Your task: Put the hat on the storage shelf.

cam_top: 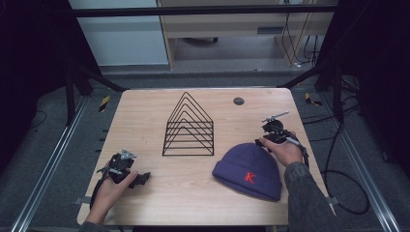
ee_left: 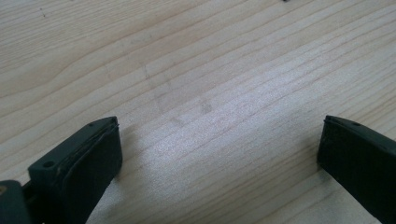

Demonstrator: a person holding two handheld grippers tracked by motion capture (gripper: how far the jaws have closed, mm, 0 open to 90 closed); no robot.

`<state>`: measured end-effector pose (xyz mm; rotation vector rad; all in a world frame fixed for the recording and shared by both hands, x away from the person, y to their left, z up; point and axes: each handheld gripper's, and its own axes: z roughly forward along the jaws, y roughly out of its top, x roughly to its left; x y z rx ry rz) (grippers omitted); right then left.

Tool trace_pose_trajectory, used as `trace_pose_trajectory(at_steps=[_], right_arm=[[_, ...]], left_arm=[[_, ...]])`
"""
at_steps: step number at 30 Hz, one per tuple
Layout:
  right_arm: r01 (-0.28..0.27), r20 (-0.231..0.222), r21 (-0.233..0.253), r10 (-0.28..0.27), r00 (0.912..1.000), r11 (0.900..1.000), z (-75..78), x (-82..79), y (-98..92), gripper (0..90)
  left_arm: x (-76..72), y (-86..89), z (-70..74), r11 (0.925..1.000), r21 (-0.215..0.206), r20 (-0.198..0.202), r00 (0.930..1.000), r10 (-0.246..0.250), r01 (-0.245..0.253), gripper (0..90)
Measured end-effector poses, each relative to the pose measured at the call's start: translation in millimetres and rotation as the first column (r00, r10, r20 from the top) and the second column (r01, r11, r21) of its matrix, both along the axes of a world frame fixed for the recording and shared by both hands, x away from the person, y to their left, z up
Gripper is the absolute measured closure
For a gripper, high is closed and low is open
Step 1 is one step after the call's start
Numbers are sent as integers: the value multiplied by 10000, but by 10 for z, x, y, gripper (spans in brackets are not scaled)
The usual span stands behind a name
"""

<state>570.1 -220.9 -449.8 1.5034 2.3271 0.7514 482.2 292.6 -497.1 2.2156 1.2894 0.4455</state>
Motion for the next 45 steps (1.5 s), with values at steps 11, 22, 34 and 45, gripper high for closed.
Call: trace_pose_trajectory(at_steps=[11, 22, 34, 45], right_arm=[[130, -490, 556, -103, 9987, 9984, -198, -51, 13, 464], [-405, -657, 422, 432, 9969, 9983, -230, -87, 89, 769], [-1490, 1155, 812, 1392, 9835, 9855, 255, -383, 108, 807], [-2739, 2915, 1124, 2318, 9280, 9552, 781, -800, 185, 811]], left_arm=[[0, -9, 1, 10000, 39, 15, 10000, -77, 77, 0], [3, -11, 2, 9999, 41, 4, 9999, -156, 156, 0], [2, -11, 1, 9998, 32, 14, 9998, -173, 173, 0], [-11, -42, 47, 9987, -66, 158, 9986, -510, 512, 37]])
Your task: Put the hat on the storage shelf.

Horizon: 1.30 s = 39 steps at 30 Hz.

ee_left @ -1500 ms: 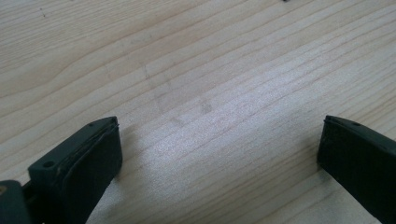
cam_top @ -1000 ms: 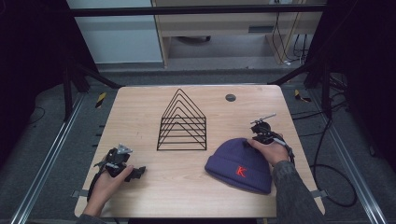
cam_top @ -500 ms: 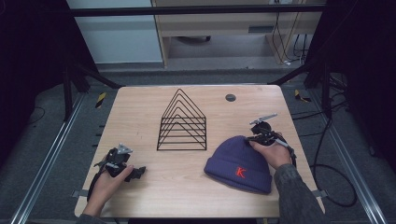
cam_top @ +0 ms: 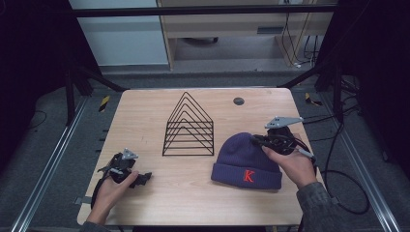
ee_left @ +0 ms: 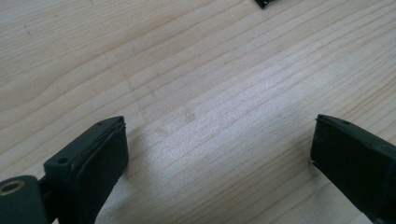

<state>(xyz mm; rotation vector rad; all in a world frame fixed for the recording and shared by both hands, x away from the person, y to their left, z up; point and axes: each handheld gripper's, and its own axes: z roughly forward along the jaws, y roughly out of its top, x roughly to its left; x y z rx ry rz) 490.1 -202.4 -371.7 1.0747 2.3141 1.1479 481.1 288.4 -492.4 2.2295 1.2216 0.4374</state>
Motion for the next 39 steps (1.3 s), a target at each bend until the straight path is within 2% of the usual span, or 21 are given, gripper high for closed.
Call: trace_pose_trajectory(at_steps=[3, 6, 10, 16, 26, 32, 36, 39], right_arm=[[-153, 255, 90, 151, 9996, 9998, 98, -64, 21, 812], [-280, 465, 221, 269, 9986, 9994, 185, -103, 47, 814], [-495, 681, 246, 478, 9965, 9985, 274, -128, 92, 815], [-675, 1104, 509, 615, 9920, 9964, 463, -128, 153, 816], [-634, 1128, 792, 543, 9921, 9948, 541, -95, 194, 816], [-610, 1207, 883, 501, 9914, 9942, 578, -90, 189, 816], [-583, 1369, 964, 448, 9896, 9936, 677, -82, 161, 816], [-586, 1424, 968, 444, 9888, 9936, 717, -77, 154, 816]], left_arm=[[-14, 0, 43, 9999, -158, 282, 9996, 23, -19, 37], [-16, 6, 66, 9997, -257, 379, 9993, 2, 8, 39], [-26, 25, 107, 9987, -494, 606, 9981, 110, -80, 40], [-42, 29, 153, 9983, -587, 790, 9968, 104, -57, 43], [-64, 21, 187, 9973, -733, 909, 9958, 119, -52, 54], [-118, -44, 282, 9937, -1091, 1206, 9926, -111, 243, 65], [-144, -152, 441, 9907, -1202, 1663, 9851, -436, 641, 70], [-142, -204, 525, 9893, -1199, 1794, 9819, -607, 831, 72]])
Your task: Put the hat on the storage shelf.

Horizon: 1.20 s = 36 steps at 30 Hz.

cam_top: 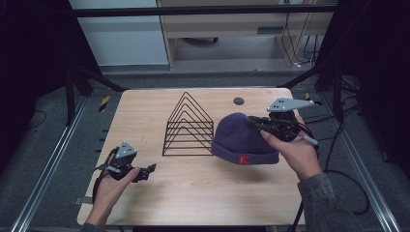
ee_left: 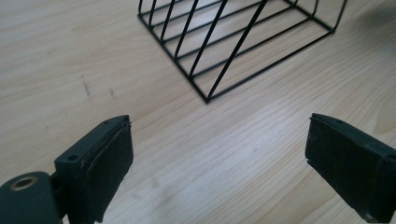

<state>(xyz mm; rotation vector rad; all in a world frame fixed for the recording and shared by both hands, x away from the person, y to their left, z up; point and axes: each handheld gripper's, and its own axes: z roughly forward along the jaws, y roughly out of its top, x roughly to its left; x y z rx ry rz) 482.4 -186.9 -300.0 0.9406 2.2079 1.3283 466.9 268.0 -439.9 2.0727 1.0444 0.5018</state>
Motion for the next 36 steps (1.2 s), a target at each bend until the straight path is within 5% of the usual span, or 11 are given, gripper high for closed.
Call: trace_pose_trajectory(at_steps=[11, 23, 36], right_arm=[[-3, 458, 288, -10, 9989, 9996, 338, 98, 34, 816], [144, 833, 422, -179, 9964, 9990, 700, 275, 127, 816], [331, 1209, 560, -397, 9919, 9979, 961, 453, 280, 816]], left_arm=[[110, -238, 572, 9967, 31, 478, 9956, -806, 805, 77], [414, -351, 1224, 9918, -501, 1030, 9883, -1123, 1179, 76], [664, -496, 1583, 9784, -688, 1213, 9751, -1858, 1950, 67]])
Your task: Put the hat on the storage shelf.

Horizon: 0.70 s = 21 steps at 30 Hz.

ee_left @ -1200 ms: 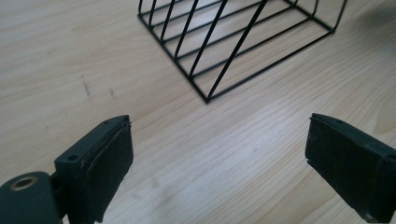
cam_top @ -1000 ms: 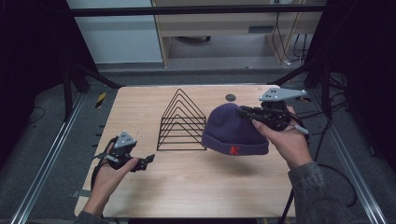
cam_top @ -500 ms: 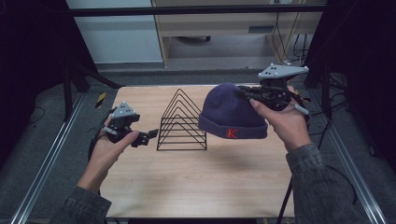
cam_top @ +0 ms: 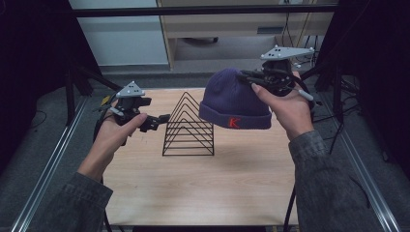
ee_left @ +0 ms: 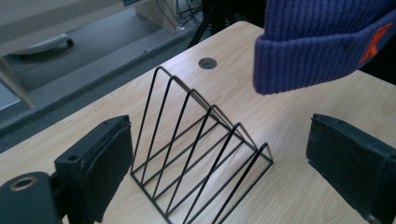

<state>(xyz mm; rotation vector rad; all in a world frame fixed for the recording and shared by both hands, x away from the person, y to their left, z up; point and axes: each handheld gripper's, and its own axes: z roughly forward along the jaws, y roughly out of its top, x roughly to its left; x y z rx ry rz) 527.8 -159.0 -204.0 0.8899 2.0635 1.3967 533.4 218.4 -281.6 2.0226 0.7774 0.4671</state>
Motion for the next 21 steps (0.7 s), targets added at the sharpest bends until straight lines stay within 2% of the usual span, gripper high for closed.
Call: trace_pose_trajectory(at_steps=[5, 8, 11, 14, 21], right_arm=[[115, 37, 75, -115, 9999, 9999, 74, 68, 48, 816], [144, 68, 100, -145, 9999, 9998, 95, 99, 65, 816], [236, 79, 280, -239, 9997, 9993, 120, 133, 93, 816], [358, 151, 219, -361, 9992, 9991, 152, 145, 136, 816], [362, 165, 296, -367, 9992, 9989, 156, 196, 273, 816]], left_arm=[[116, -59, 99, 9992, -126, 68, 9992, -386, 387, 65], [130, -82, 110, 9991, -150, 44, 9992, -387, 388, 65], [96, -129, 115, 9992, -103, 87, 9992, -394, 395, 65], [72, -146, 117, 9987, -262, 67, 9991, -427, 429, 65], [56, -95, 130, 9995, -223, -30, 9997, -243, 242, 72]])
